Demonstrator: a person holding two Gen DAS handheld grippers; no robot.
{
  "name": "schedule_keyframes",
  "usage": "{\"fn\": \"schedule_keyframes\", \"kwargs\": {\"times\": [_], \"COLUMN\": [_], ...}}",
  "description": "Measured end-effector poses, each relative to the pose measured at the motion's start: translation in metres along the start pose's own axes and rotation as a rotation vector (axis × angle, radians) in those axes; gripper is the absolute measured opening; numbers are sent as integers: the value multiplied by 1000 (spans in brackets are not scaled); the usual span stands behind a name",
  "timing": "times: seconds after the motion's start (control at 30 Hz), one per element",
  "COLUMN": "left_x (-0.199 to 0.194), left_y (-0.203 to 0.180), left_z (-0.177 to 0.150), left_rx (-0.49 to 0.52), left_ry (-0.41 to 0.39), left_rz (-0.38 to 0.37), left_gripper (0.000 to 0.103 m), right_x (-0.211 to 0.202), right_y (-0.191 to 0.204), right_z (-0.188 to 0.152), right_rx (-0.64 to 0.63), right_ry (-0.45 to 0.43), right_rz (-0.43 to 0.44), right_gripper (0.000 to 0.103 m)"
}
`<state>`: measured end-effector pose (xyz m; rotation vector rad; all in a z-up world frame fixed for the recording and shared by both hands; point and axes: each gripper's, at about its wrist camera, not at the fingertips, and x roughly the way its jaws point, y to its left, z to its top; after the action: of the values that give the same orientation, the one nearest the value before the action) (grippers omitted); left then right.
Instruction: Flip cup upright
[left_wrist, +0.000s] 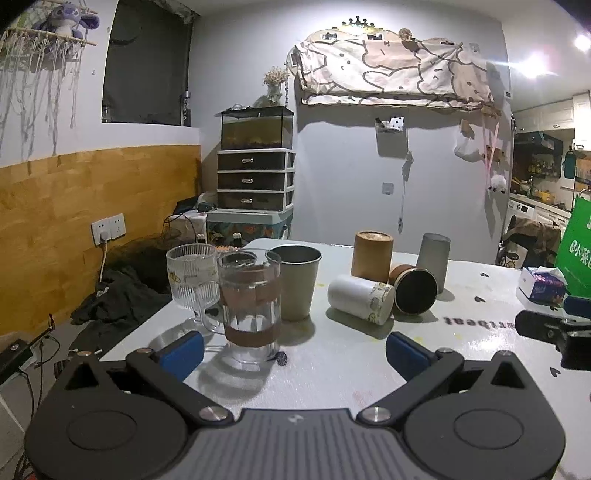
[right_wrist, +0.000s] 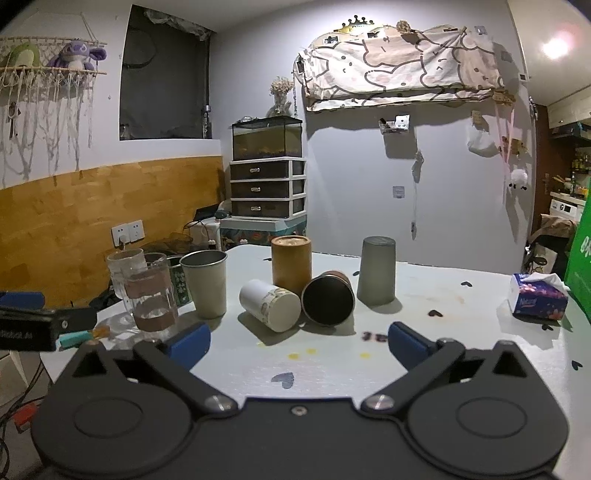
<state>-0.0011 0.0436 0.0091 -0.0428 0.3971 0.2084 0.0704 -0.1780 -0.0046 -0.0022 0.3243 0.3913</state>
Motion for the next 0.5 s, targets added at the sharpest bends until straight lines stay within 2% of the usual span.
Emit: {"fn": "schedule_keyframes", "kwargs": {"times": [0.5], "left_x": [0], "left_y": [3], "left_z": [-4], "left_rx": [-14], "left_ry": [13], "left_rz": [10], "left_gripper": [103], "right_x": [7], "right_y": [2], "right_z": [-4], "right_rx": [-1], "right_ry": [21], "right_rz": [7], "right_gripper": [103]}}
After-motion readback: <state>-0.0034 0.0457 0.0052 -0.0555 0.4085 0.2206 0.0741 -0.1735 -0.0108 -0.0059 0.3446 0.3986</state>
